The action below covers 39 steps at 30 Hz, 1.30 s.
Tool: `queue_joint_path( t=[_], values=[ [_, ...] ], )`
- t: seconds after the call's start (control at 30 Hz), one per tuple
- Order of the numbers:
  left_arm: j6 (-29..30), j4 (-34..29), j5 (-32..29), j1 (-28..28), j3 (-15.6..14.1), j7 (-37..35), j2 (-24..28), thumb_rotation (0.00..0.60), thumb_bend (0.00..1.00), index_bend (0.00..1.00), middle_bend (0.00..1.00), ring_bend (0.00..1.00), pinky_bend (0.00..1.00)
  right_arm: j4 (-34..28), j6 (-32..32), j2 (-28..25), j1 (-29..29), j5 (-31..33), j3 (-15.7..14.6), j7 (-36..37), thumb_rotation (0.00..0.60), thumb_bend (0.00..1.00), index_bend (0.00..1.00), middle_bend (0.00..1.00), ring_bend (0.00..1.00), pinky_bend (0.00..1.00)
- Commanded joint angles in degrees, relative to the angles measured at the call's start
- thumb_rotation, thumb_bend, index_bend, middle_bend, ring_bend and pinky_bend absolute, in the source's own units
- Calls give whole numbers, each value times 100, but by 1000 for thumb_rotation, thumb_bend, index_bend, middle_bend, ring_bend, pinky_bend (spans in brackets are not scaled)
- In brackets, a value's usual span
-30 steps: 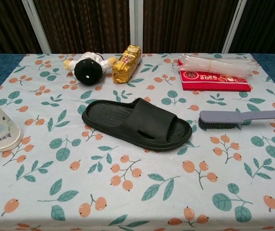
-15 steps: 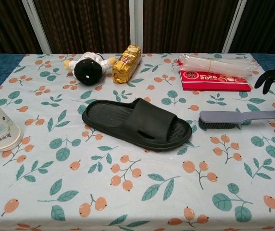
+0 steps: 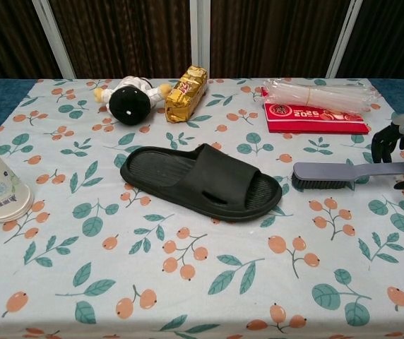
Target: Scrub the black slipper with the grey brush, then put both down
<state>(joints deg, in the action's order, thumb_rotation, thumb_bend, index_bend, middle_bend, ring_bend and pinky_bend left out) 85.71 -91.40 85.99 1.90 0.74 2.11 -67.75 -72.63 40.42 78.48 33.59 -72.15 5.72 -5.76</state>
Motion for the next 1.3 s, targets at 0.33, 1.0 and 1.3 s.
queue_joint_path(
  t=[0.33,1.0,1.3],
  values=[
    [13,4,-27,-23,-12,-34,8,600,125,120,136,63,120,218,-268,137,186,-24,-125,283,600,168,444,516,417,463],
    [70,108,-49,-81,-23,-146,-31,600,125,120,137,63,119,462,-687,256,371,-200,-194,1362,600,103,535,588,556,677],
    [116,175,-61,-122,-22,-227,-53,600,126,120,136,63,119,606,-809,374,507,-332,-176,1752,600,33,646,656,652,799]
  ],
)
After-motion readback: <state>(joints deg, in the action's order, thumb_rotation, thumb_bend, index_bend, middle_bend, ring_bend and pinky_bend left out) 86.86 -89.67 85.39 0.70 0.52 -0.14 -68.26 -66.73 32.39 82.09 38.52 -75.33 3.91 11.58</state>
